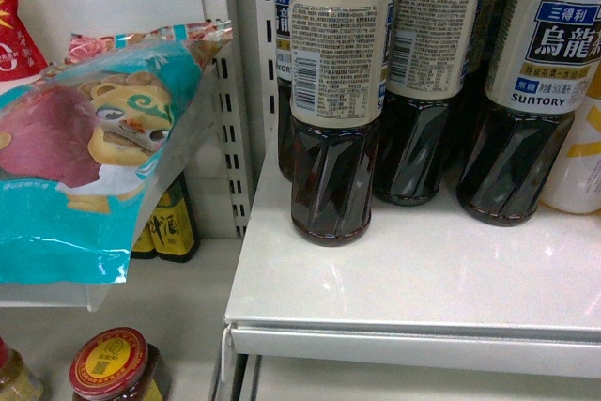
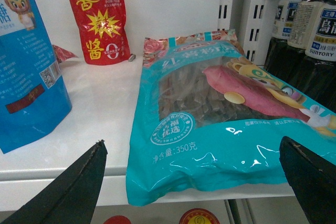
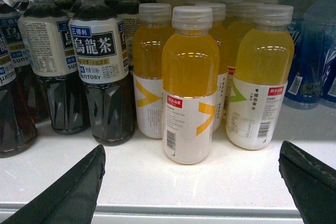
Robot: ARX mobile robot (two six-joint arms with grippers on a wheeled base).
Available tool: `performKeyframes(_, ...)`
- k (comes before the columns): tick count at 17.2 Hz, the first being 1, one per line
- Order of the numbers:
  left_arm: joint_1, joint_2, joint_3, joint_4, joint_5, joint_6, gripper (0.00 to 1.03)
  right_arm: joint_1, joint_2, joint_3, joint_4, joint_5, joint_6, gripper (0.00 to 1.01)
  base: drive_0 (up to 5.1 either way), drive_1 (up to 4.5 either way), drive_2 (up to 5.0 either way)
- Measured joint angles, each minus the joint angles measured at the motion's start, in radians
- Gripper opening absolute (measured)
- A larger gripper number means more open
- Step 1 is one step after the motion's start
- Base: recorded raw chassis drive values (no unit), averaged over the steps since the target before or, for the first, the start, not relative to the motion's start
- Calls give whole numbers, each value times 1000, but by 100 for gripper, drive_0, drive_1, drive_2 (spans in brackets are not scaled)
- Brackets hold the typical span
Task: Move water from second to third shelf
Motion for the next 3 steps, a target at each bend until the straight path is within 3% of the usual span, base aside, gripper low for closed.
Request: performKeyframes(3,0,0,0,0,0,0,98,0,0,0,0,0,0,98,0,0,0)
